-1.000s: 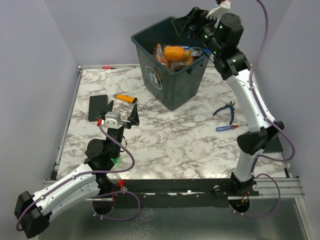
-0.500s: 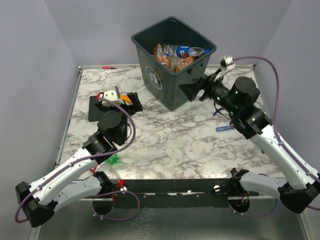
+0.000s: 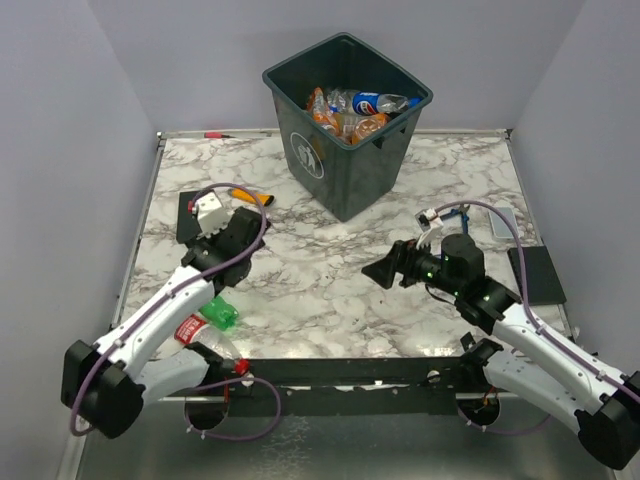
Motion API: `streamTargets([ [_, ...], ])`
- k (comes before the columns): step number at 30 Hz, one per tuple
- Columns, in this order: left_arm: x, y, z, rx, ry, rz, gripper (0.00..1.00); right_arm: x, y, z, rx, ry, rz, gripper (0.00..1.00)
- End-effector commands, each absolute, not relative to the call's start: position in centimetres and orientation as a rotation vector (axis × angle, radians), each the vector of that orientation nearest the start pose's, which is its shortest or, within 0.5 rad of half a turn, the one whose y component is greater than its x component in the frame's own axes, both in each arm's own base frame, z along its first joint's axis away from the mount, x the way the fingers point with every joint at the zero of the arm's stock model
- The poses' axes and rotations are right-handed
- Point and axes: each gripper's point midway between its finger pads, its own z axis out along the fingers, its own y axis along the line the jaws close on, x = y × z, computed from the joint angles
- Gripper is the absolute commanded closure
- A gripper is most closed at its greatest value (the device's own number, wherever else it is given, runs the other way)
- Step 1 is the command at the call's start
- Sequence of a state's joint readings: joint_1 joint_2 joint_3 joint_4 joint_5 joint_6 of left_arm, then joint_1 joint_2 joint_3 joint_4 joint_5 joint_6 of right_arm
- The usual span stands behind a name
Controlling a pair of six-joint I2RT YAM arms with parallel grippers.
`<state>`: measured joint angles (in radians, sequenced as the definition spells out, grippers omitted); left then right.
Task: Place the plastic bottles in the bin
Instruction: Place the plastic bottle in the trash bin, then pick up the plastic bottle at the center of the board.
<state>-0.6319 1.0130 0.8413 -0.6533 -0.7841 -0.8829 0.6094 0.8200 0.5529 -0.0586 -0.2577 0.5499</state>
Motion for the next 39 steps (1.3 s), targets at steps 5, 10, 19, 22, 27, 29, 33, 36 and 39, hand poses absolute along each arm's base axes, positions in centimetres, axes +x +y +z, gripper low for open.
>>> streamTargets([
  [5, 24.5, 2.5, 13.5, -1.068, 2.125, 0.457, 0.01, 19.2, 23.3, 18.7, -0.281, 1.94, 1.126, 0.14],
  [10, 22.7, 4.9, 12.8, -1.193, 2.175, 0.684, 0.01, 18.9, 23.5, 17.8, -0.352, 1.952, 1.114, 0.12],
  [19, 20.7, 2.5, 7.1, -1.311, 2.265, 0.508, 0.01, 18.9, 24.5, 18.4, -0.41, 1.933, 1.159, 0.12],
  [22, 21.2, 1.5, 5.9, -1.317, 2.294, 0.435, 0.01, 18.9, 24.5, 18.5, -0.412, 1.929, 1.158, 0.12],
  [27, 20.8, 1.4, 4.5, -1.312, 2.322, 0.438, 0.02, 19.0, 24.4, 18.3, -0.397, 1.937, 1.15, 0.12],
  [29, 20.4, 1.2, 3.7, -1.316, 2.332, 0.428, 0.04, 19.1, 24.4, 18.1, -0.39, 1.942, 1.147, 0.12],
  [33, 20.0, 0.8, 2.4, -1.322, 2.345, 0.389, 0.1, 19.1, 24.2, 17.8, -0.378, 1.955, 1.139, 0.12],
  [36, 20.0, 0.4, 1.9, -1.324, 2.35, 0.351, 0.16, 19.1, 24.1, 17.5, -0.372, 1.966, 1.129, 0.12],
  [39, 20.1, 0.2, 1.9, -1.32, 2.348, 0.316, 0.25, 19.1, 24.0, 17.2, -0.368, 1.975, 1.124, 0.12],
])
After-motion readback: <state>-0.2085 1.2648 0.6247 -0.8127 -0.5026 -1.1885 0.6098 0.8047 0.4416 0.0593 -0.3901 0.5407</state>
